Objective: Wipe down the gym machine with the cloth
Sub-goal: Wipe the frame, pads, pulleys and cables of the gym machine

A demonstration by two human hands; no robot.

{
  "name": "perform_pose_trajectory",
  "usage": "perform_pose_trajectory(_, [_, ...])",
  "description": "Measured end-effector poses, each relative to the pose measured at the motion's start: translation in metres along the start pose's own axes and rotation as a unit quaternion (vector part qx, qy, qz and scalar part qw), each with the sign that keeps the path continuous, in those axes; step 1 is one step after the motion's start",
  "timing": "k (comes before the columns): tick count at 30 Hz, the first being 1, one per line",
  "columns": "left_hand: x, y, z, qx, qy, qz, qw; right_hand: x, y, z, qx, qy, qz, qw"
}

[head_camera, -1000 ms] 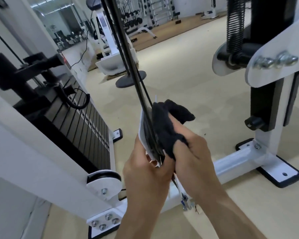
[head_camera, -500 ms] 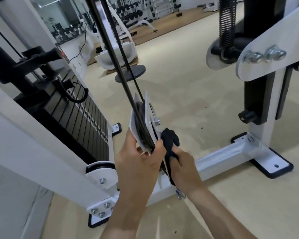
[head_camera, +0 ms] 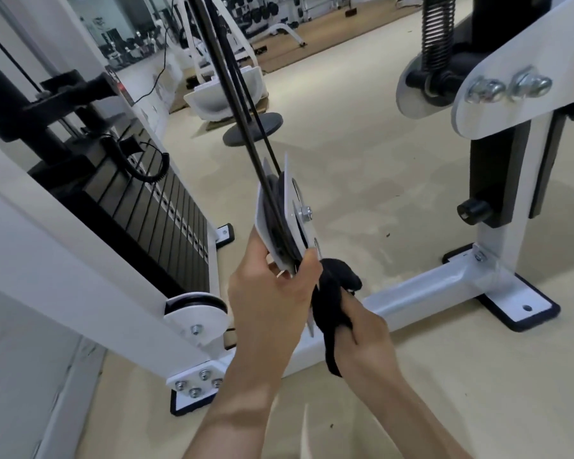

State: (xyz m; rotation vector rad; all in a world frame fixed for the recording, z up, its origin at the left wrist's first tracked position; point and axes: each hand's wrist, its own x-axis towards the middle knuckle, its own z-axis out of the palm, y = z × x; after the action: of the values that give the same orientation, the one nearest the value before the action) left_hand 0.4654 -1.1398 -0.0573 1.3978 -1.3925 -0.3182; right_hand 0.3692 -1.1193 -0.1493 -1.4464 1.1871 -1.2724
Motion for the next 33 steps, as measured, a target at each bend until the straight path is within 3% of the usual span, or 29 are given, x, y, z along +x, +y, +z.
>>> perform_pose_trajectory(2, [0.0, -0.003, 0.003, 0.01, 0.017, 0.01, 1.0, 0.021, -0.001, -0.005, -0.006, 0.048, 0.03, 0.998])
perform_pose_trajectory(5, [-0.003, -0.004, 0.001, 0.012, 0.02, 0.013, 1.0, 0.063, -0.02, -0.015, 0.085, 0.143, -0.011, 0.986])
perform_pose_trajectory(9, [-0.004, 0.001, 0.0, 0.02, 0.026, 0.011, 0.999, 0.087, -0.025, -0.002, 0.135, 0.015, 0.013, 0.991])
perform_pose_trajectory(14, [0.0, 0.001, -0.003, 0.034, 0.023, 0.009, 0.999, 0.066, -0.009, -0.006, 0.14, 0.005, 0.122, 0.983])
perform_pose_trajectory(19, [0.001, 0.001, 0.0, 0.065, 0.024, 0.004, 0.998, 0.035, -0.009, -0.029, 0.002, -0.094, 0.189, 0.977])
perform_pose_trajectory(23, [-0.001, 0.008, 0.004, 0.021, -0.045, -0.014, 0.999, 0.029, -0.046, -0.026, 0.001, 0.034, 0.106, 0.994])
perform_pose_trajectory(25, [-0.004, 0.008, 0.003, -0.046, -0.105, -0.017, 0.993, 0.023, -0.062, -0.016, -0.012, 0.018, 0.083, 0.996])
perform_pose_trajectory(27, [-0.013, 0.005, -0.005, -0.111, -0.125, -0.051, 0.985, 0.012, -0.072, -0.016, -0.136, -0.057, 0.067, 0.987])
perform_pose_trajectory(29, [-0.026, 0.002, -0.011, -0.145, -0.077, -0.085, 0.983, -0.002, -0.08, -0.02, -0.281, -0.081, 0.006, 0.956])
perform_pose_trajectory(31, [-0.036, 0.005, -0.015, -0.179, -0.011, -0.107, 0.978, -0.012, -0.096, -0.019, -0.391, -0.009, -0.109, 0.914])
perform_pose_trajectory(33, [-0.038, 0.012, -0.025, -0.279, 0.03, -0.114, 0.953, -0.013, -0.113, -0.007, -0.435, 0.033, -0.23, 0.87])
